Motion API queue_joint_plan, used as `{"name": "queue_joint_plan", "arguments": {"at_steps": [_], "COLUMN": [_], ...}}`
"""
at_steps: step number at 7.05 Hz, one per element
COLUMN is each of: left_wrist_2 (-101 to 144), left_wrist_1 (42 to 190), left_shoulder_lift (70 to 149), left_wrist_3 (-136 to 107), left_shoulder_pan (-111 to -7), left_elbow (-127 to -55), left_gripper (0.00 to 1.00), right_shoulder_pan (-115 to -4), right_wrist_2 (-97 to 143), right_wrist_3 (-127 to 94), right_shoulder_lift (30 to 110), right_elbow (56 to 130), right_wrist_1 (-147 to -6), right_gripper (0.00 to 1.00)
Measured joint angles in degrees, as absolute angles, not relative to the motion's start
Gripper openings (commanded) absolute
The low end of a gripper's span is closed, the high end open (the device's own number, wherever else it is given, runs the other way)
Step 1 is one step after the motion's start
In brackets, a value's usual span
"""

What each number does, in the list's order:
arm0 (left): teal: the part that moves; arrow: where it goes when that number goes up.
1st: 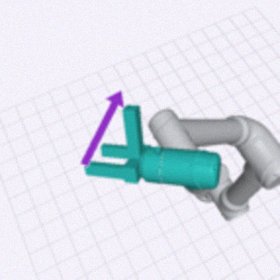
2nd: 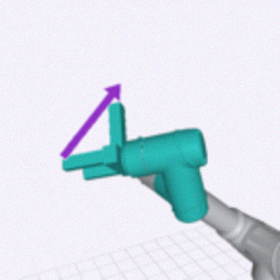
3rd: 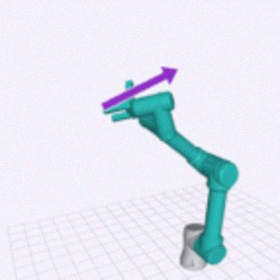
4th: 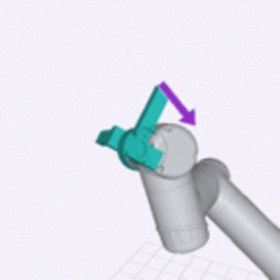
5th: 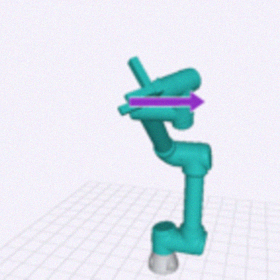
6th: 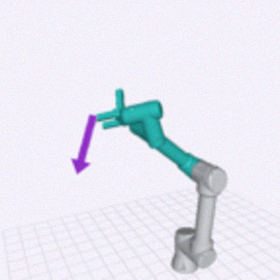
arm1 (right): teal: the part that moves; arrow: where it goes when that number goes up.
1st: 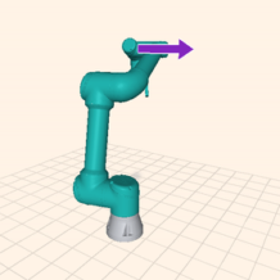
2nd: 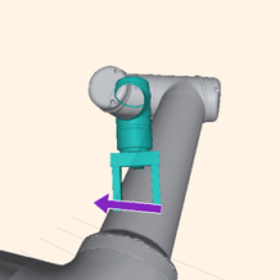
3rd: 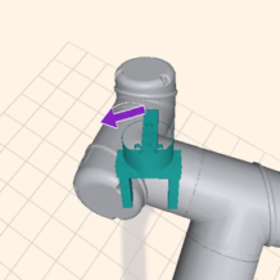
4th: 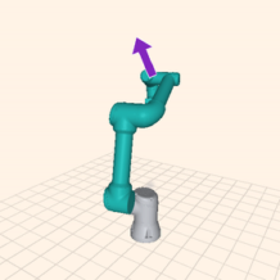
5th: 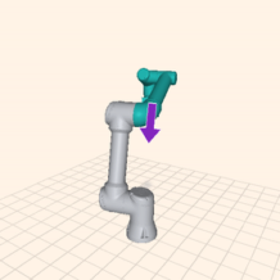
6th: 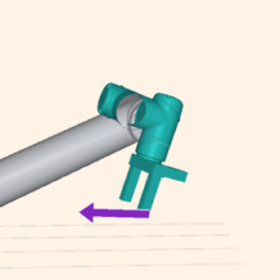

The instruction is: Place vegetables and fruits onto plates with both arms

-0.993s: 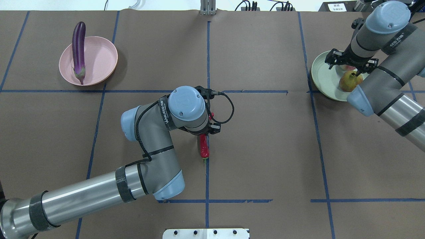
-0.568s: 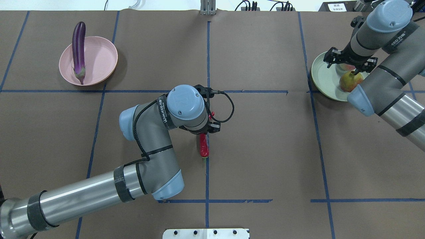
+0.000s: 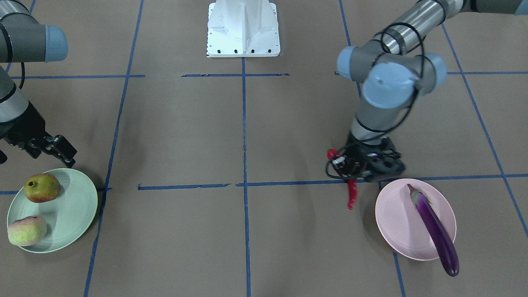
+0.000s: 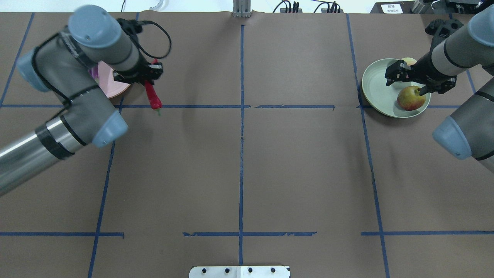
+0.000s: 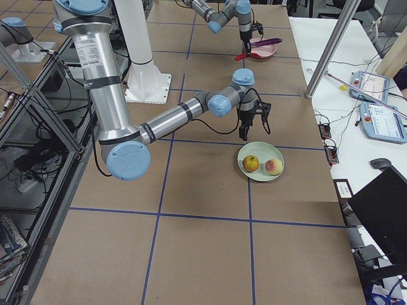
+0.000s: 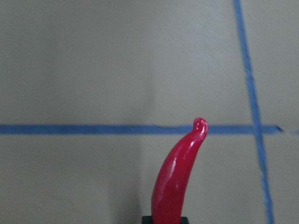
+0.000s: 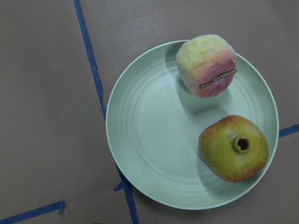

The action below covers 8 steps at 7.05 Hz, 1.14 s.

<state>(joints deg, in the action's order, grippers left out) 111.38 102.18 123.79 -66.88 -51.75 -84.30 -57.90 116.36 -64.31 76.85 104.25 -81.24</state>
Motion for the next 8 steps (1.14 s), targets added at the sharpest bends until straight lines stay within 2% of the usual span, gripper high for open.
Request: {"name": "queue_joint_plan", "arguments": {"at_steps": [1,2,5,7,8], "left_wrist_2": [112.88,113.48,113.80,116.66,119.32], "left_wrist_1": [102.41,102.54,105.92,106.66,106.55], "left_shoulder_lift": [123.33,123.87,126.61,125.47,121.73], "left_wrist_3": [-64.20,-60.84,-57.32,-55.05,-50.57], "left_shoulder_pan": [-55.91,-58.17,-59.33,-60.17,-61.68], "left_elbow": [-80.77,-77.39,-71.03,-72.34,-76.77], "left_gripper": [0.16,0.99,1.00,1.00,1.00], "right_shoulder_pan": [-57.87,-57.85,-57.83,-59.10,-62.21], "right_wrist_2": [116.42,116.44,116.51,118.45,121.20], "right_wrist_3": [-64.37,-64.43,-64.59,-63.60,-59.81], "right_shoulder_lift": [77.26,77.45,78.43,79.64,80.78], "right_elbow": [105.07,105.74,107.59,108.45,108.78], "right_wrist_1": [-81.22,-81.22,-81.27,-82.66,-84.82], "right_gripper": [1.00,1.00,1.00,1.00,1.00]}}
